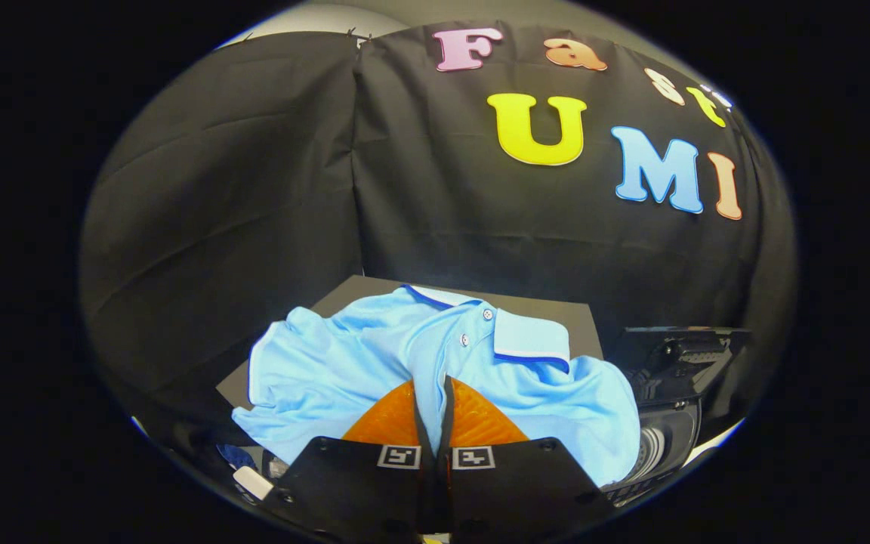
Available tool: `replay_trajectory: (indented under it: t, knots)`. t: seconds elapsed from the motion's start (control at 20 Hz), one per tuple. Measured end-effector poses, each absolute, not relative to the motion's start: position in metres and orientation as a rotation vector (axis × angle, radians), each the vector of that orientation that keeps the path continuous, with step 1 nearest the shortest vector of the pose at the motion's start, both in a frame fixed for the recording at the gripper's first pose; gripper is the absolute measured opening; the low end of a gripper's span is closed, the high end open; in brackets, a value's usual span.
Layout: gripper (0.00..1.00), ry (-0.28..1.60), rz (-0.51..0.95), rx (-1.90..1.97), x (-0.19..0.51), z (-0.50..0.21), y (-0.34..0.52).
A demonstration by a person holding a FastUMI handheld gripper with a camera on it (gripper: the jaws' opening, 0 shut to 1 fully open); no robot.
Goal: Put the clothes into the washing machine and then close the washing machine lid.
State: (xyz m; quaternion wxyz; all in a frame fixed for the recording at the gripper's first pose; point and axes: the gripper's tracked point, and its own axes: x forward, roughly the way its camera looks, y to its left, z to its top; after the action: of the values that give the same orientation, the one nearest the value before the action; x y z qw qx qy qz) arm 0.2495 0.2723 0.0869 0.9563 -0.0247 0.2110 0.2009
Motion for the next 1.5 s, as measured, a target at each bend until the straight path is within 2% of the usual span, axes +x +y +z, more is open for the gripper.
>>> replay_trajectory:
  t: [0.7, 1.5]
  knots:
    - [0.01, 0.271, 0.451, -0.019, 0.241, 0.189, 0.214]
    - [0.01, 0.222, 0.282, 0.056, 0.245, 0.23, 0.003]
